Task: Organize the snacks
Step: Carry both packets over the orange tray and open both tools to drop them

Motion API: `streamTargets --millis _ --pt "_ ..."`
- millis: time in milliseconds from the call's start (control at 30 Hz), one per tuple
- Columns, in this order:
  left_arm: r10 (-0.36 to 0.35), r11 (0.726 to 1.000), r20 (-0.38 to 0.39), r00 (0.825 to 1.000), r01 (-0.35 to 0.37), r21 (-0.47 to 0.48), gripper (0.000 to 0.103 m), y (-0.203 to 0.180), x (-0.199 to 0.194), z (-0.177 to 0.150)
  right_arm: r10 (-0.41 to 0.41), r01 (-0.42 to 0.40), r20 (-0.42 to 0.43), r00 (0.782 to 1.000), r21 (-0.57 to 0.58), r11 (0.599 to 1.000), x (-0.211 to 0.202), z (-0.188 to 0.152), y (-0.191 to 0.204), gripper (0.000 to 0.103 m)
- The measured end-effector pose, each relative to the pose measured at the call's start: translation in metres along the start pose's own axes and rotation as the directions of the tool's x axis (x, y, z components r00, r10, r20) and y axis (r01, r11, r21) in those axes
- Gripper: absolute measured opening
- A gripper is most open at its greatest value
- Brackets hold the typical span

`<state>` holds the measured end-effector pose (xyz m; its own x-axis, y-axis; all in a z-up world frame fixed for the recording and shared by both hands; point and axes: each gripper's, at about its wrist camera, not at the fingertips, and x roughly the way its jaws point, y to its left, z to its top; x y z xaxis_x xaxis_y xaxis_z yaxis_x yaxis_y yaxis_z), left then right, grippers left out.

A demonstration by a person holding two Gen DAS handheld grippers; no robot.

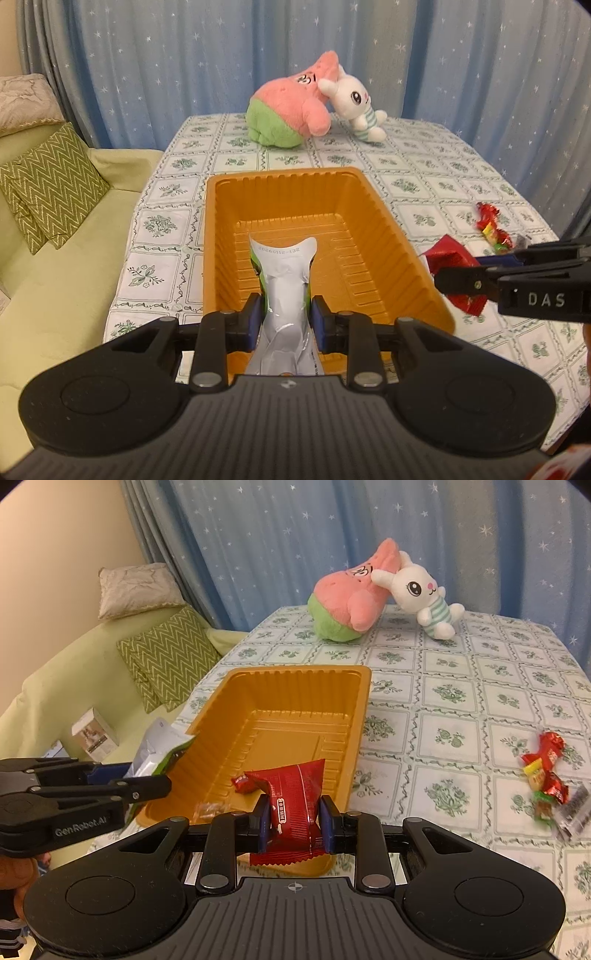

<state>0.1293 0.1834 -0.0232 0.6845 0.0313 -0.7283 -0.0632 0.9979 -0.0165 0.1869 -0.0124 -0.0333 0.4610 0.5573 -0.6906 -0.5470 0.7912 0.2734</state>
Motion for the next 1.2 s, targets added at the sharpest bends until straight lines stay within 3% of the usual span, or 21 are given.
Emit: streamTargets --millis 433,500,533,1100,1200 --pt "-0.008 1.000 -0.039 0.999 0.008 0.004 0.026 0.010 0.039 0.005 -0.004 0.004 -0.018 1.000 0.006 1.000 0.029 0.009 -0.004 0.028" --pt "-0.009 1.000 -0.030 1.000 0.009 -0.003 0.035 0.011 0.040 0.005 -0.004 0.004 -0.019 1.000 0.007 1.000 0.031 0.010 -0.004 0.028" --pt "-0.008 1.000 -0.028 1.000 0.008 -0.005 0.040 0.012 0.040 0.005 -0.004 0.004 -0.020 1.000 0.007 1.000 0.032 0.010 -0.004 0.028" --pt "0.011 0.999 0.018 1.000 -0.010 -0.046 0.040 0.023 0.009 -0.004 0.002 -0.002 -0.015 1.000 0.019 1.000 0.035 0.010 0.000 0.028" --pt "0.015 0.998 0.028 0.999 -0.013 -0.057 0.045 0.023 0.005 -0.004 0.022 -0.021 -0.007 1.000 0.033 0.999 0.036 0.011 0.000 0.028"
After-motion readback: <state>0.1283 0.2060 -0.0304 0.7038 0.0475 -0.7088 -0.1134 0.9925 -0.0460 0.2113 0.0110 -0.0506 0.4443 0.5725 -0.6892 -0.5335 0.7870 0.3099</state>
